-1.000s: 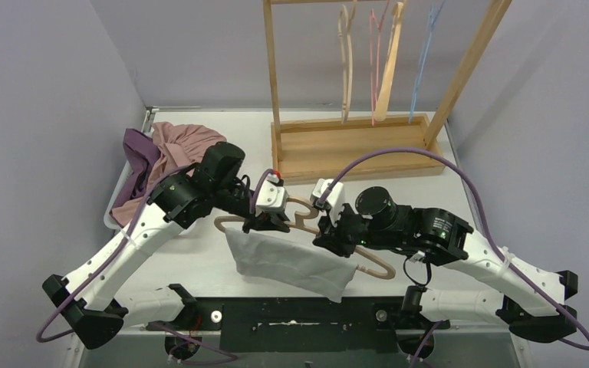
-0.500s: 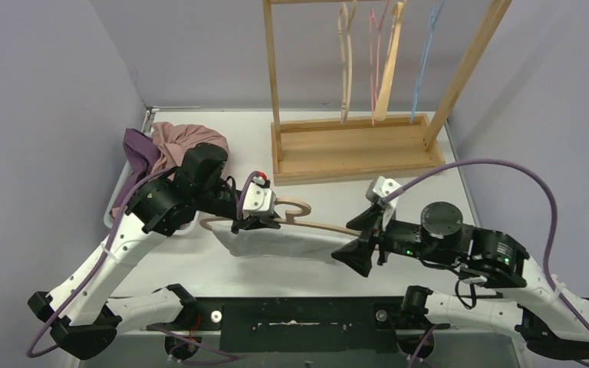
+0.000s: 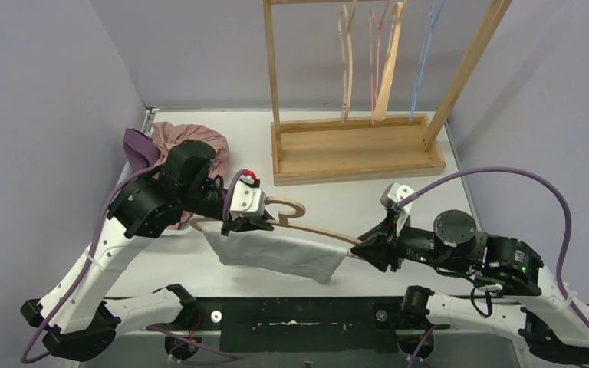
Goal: Place the skirt on the hanger
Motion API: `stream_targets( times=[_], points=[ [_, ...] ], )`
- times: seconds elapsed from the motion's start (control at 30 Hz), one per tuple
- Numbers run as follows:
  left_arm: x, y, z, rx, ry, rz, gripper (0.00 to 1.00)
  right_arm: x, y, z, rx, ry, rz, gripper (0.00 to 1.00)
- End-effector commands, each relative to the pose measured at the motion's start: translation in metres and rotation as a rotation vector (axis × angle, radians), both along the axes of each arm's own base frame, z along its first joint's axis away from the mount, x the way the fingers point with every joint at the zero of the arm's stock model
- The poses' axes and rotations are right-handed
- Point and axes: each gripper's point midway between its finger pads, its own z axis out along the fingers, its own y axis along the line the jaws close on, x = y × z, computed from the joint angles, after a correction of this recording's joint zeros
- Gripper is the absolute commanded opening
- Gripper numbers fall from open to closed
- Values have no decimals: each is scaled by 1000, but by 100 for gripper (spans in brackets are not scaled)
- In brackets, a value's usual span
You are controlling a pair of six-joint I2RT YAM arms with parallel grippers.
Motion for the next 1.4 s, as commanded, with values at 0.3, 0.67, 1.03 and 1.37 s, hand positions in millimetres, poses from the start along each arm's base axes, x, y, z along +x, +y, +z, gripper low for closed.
stream_targets(
  times=[0.3, 0.67, 1.03, 1.37],
  points=[
    [119, 40, 89, -434, -236, 817, 65, 45, -6, 43, 113, -141, -233, 0],
    [158, 82, 111, -577, -287, 1151, 71, 86, -46, 96, 237, -312, -536, 0],
    [164, 61, 63, -634, 2, 1189, 70, 126, -22, 138, 285, -473, -680, 0],
    [164, 56, 11, -635, 211, 1255, 68, 156, -24, 156, 270, -486, -916, 0]
  ],
)
